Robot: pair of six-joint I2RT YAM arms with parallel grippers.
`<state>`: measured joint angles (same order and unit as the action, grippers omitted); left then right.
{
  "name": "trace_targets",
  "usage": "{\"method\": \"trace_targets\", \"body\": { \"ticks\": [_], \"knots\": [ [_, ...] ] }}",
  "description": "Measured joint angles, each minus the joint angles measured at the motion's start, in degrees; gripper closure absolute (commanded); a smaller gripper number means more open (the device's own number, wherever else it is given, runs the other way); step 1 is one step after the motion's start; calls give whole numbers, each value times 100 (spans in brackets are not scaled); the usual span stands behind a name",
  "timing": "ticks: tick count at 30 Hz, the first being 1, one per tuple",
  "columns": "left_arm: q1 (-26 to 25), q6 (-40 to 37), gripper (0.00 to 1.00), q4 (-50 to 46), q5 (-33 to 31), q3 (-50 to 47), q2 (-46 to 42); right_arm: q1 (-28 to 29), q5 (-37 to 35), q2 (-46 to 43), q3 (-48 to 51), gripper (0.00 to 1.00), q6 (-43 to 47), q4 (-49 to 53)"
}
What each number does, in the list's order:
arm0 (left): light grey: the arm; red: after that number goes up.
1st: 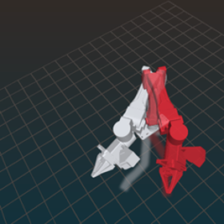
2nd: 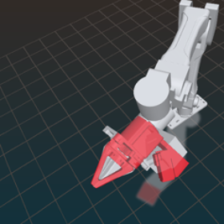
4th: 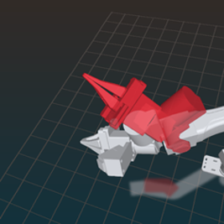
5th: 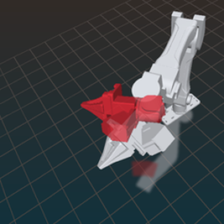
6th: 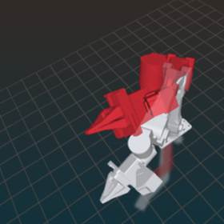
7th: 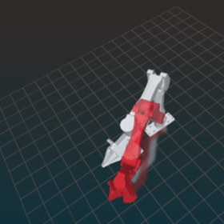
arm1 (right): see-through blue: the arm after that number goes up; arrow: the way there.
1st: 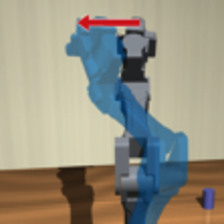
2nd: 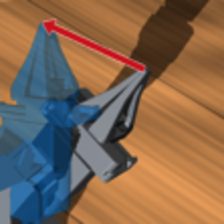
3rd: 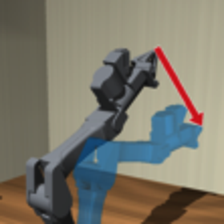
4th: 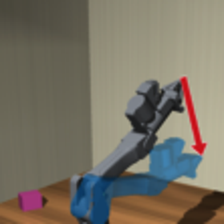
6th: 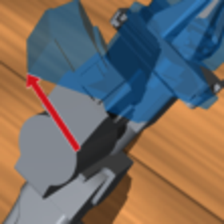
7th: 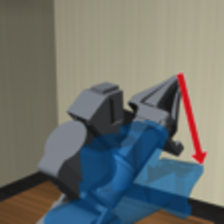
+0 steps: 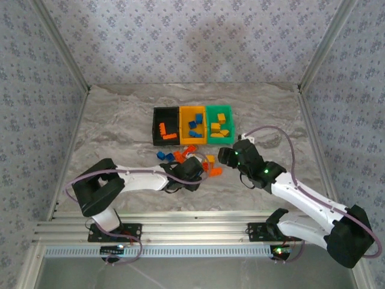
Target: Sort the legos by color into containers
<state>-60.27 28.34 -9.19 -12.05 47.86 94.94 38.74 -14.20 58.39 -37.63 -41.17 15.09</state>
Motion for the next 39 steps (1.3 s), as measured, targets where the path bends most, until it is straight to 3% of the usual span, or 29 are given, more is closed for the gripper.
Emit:
{"method": "trace_targets", "body": {
  "ticks": [9, 15, 21, 28, 32, 36, 39],
  "knots": [
    [0, 37, 72, 37, 66, -59, -138, -26, 2, -28, 33, 24, 0, -4],
    [-2, 192, 74, -256, 109, -293, -1051, -37, 4, -63, 33, 24, 0, -2],
    [601, 107, 74, -715, 304, 417, -1475, -42, 2, -142, 33, 24, 0, -4],
    [1613, -249, 77, -741, 592, 2649, -146, -42, 2, -210, 44, 24, -2, 7],
    [1847, -393, 77, -844, 649, 3582, 898, -52, 2, -306, 101, 24, -2, 15],
    [1961, -439, 67, -1069, 649, 4048, 1620, -63, 4, -356, 136, 23, -2, 15],
    [2028, -479, 52, -1239, 660, 4284, 1980, -63, 50, -358, 138, 22, -2, 13]
  ]
}}
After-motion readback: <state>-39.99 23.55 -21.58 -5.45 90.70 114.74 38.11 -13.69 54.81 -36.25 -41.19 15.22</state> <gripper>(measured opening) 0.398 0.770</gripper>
